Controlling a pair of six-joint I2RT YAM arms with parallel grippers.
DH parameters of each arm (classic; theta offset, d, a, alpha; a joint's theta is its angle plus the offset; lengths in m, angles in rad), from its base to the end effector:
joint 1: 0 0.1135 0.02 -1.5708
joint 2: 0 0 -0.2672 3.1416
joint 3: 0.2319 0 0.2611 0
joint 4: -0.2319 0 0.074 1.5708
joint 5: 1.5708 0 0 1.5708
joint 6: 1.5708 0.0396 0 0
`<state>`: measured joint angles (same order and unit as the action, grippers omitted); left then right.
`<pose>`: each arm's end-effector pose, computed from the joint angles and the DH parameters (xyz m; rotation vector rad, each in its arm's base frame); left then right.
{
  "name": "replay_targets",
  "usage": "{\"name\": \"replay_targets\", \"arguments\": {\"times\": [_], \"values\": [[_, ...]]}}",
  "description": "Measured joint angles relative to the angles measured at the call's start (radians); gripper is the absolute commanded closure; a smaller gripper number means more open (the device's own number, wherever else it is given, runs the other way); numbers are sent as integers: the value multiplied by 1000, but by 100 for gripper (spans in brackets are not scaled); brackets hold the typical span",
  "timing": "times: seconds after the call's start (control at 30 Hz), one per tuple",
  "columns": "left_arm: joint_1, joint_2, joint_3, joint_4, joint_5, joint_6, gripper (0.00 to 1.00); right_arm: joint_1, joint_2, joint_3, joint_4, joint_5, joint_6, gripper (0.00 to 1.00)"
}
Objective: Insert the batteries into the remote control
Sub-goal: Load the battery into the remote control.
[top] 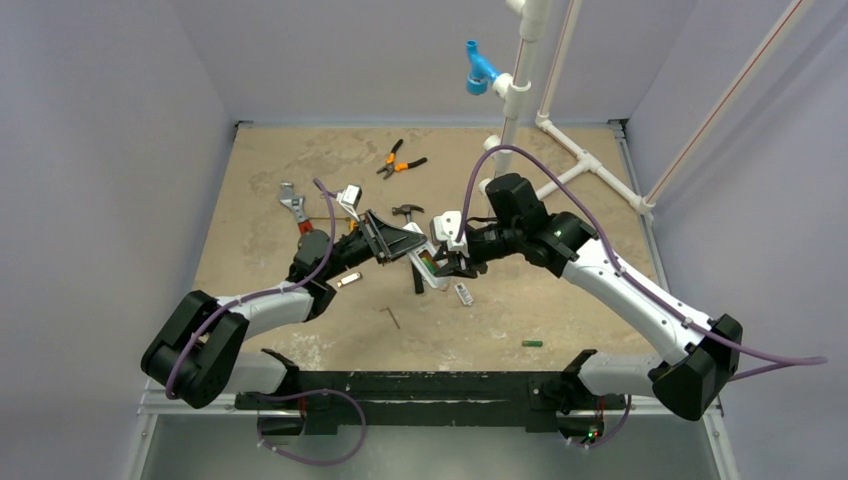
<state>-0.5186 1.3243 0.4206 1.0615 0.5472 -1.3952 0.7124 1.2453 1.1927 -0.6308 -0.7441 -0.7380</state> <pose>0.2205 -0.1496 0.2271 -0.2124 1.7527 -1.8774 0.1879 0.1977 0.3481 -1.7040 1.3285 0.8160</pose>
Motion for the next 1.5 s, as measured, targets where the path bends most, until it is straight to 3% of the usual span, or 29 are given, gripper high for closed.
{"name": "replay_targets", "arguments": {"times": [1.5], "values": [[1,1,0,7,-5,4,100,-3,66,26,-12,-8,-7,79]]}}
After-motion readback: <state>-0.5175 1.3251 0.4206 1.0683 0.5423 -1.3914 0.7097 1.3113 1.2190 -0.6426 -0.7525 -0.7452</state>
